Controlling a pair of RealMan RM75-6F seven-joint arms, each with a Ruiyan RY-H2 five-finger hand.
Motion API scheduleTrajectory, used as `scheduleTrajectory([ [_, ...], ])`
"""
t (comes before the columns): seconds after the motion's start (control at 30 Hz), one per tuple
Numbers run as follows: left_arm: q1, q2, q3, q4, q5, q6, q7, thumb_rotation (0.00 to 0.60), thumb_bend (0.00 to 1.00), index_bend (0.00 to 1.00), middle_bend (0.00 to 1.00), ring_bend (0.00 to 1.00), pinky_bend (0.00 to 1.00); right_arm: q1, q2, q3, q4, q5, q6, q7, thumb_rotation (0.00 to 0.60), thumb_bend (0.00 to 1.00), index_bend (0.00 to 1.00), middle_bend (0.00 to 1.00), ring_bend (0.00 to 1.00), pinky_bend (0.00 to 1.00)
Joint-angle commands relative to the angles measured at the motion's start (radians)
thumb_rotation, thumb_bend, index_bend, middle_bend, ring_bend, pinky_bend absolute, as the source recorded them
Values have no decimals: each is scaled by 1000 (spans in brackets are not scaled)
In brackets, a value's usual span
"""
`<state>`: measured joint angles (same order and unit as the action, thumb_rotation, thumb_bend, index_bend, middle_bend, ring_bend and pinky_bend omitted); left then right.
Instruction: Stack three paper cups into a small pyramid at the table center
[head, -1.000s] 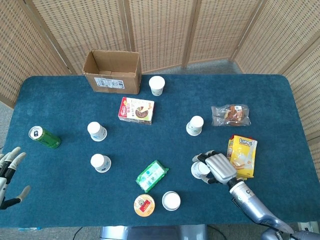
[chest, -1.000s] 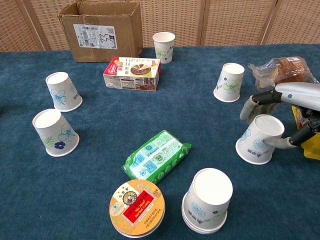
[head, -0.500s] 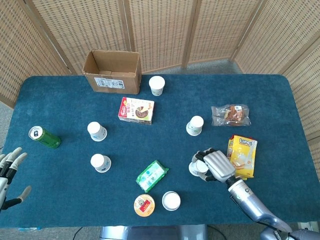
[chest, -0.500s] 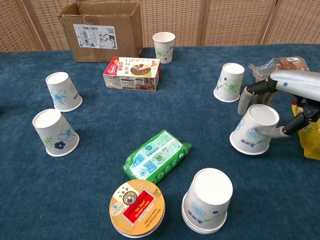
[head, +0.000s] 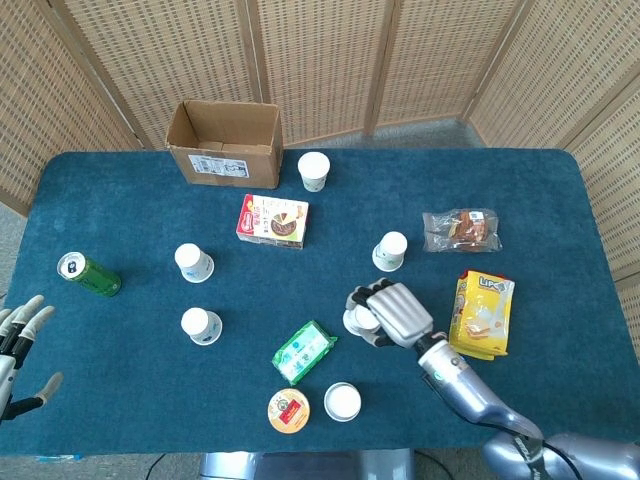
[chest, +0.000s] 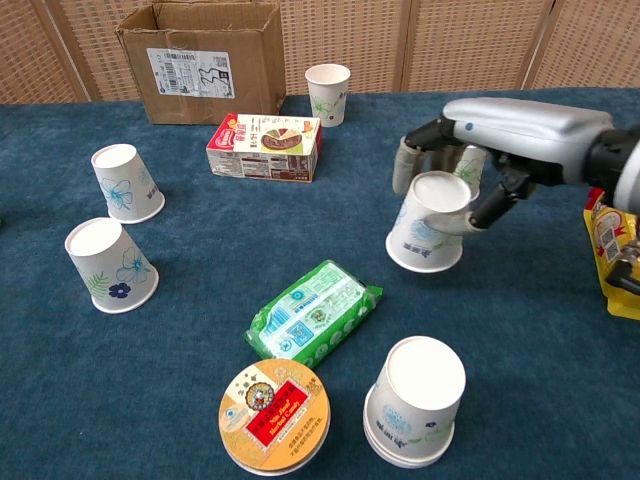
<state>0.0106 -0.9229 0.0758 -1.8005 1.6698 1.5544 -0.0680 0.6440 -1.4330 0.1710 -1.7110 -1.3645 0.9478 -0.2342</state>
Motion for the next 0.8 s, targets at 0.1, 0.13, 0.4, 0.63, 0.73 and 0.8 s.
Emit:
scheduleTrajectory([
  [0.1,-1,0,0,2,-1,-2,-2,600,371,0,0,0,0,78,-79,52,15,84,-43,-93,600,423,387,459,422,334],
  [0.13,0,1,1,1,-1,-2,-3,600,371,0,0,0,0,91,-91,58,19,94,-48,-106,600,426,387,459,423,334],
  [0.4,3,3,2,0,4,6,-11,600,371,0,0,0,0,195,-185,98,44,192,-76,-219,600,428,387,458,422,334],
  [0.63,2,7,1,1,1,6,-21,600,371,0,0,0,0,266,-266,101,102,224,-85,-274,600,426,387,458,423,334],
  [0.73,2,7,1,3,-1,5,-23,600,370,0,0,0,0,299,-297,115,146,240,-93,-281,600,428,389,458,423,334],
  [0.8,1,8,-1,4,-7,2,-23,600,371,0,0,0,0,319,-314,125,174,255,-98,-283,600,429,390,458,423,334],
])
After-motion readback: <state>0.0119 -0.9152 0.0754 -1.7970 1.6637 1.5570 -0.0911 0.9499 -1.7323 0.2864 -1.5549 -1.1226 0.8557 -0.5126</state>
